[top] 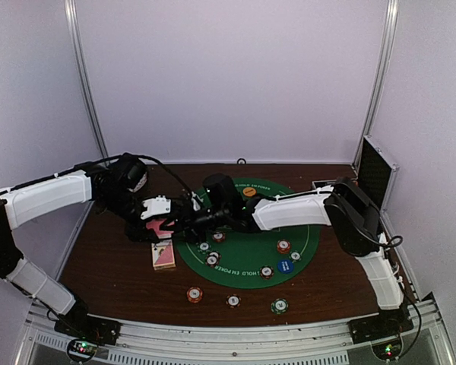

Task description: Distribute texas hold em gaming equipment

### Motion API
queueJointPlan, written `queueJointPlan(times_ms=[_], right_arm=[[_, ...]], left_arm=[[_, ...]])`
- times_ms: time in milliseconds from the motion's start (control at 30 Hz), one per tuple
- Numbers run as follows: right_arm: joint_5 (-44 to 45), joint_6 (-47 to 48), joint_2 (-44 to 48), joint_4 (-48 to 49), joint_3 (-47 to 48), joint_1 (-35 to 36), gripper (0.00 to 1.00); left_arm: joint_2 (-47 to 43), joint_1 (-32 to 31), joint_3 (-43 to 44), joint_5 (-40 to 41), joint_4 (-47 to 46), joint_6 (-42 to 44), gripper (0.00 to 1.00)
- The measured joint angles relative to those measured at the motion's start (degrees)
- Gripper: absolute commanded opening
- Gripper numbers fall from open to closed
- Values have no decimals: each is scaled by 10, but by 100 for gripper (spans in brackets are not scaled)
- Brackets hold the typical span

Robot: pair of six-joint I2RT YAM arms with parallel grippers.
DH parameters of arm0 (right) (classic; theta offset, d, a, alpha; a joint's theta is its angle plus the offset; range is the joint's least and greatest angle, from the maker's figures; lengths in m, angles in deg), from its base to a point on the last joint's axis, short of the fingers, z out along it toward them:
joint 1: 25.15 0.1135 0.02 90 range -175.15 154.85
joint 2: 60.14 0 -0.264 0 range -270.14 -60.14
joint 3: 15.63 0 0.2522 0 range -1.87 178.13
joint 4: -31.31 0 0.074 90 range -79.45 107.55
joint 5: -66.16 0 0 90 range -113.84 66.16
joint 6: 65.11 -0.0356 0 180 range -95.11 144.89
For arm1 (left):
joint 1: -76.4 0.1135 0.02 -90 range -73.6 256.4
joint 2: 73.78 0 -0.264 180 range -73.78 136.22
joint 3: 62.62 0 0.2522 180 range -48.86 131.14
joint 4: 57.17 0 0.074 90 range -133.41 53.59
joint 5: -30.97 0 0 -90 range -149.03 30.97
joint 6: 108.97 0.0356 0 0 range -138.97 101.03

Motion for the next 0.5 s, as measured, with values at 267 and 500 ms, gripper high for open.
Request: queueJointPlan(times_ms=[267, 500], right_arm=[[-3, 18, 10, -22, 0, -4, 40], [-5, 32, 24, -45, -4, -9, 39]], left_arm=[[-6, 0, 0, 1, 1, 2, 56], [-9, 0, 0, 1, 3, 2, 54]])
